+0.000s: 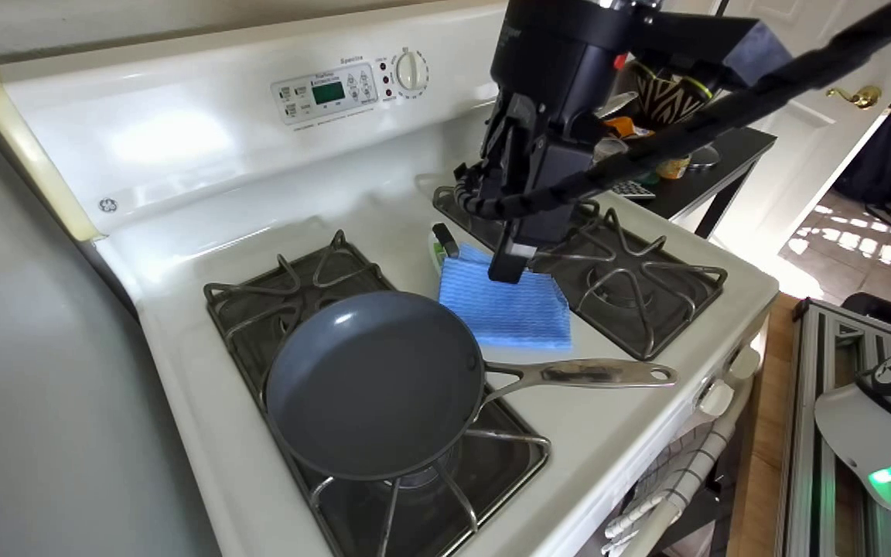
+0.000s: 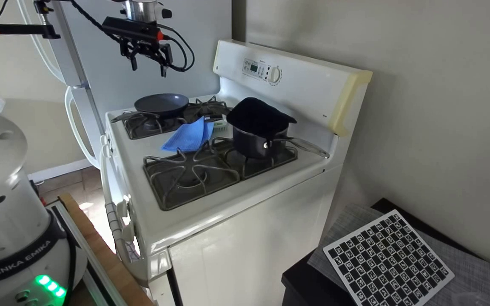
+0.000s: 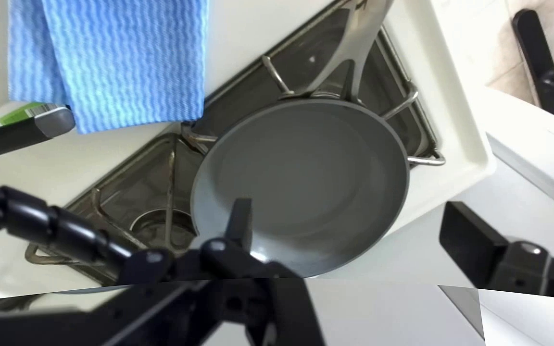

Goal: Move the pan forward, then use the blue towel to wipe the handle of the pan

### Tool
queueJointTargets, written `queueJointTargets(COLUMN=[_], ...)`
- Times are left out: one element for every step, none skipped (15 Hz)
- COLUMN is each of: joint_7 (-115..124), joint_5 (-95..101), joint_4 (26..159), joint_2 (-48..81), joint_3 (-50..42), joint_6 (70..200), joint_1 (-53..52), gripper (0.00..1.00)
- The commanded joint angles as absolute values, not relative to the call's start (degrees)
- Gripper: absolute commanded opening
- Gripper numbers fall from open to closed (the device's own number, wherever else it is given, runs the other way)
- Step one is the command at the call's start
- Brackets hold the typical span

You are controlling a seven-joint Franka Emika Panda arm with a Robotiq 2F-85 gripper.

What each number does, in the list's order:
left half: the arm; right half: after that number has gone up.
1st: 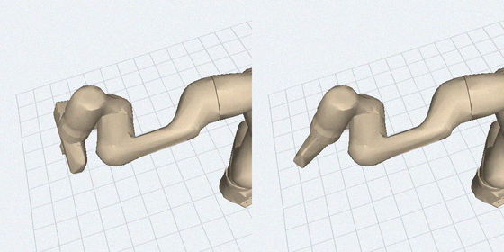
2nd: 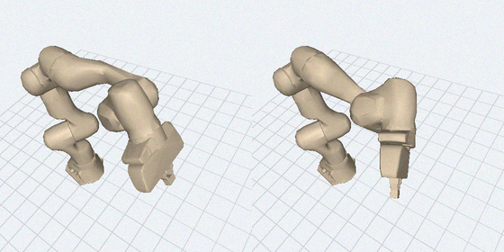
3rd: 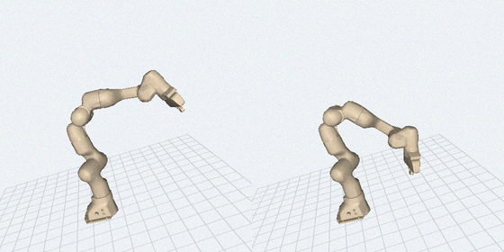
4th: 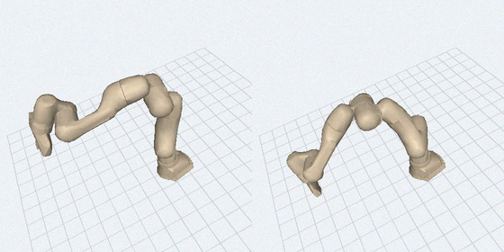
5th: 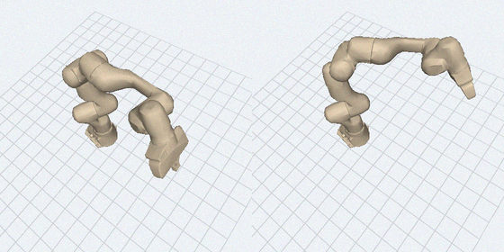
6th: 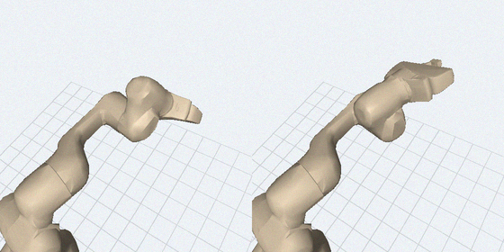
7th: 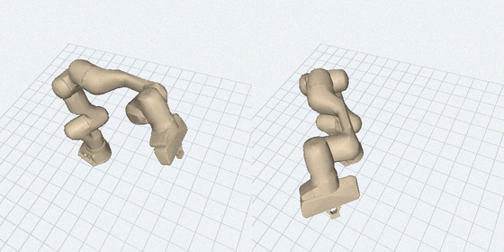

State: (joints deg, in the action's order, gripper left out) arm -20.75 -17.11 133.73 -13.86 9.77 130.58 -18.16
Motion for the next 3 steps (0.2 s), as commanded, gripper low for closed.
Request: queueJointTargets(joint_7=[-20.68,-20.66,-20.65], joint_5=[-17.34,-17.44,-17.45], joint_4=[133.46,133.43,133.43], joint_2=[-14.21,-14.46,-14.58], joint_3=[9.94,9.92,9.91], joint_6=[129.98,129.89,129.88], joint_1=[-18.02,-18.06,-18.08], gripper=[1.00,1.00,1.00])
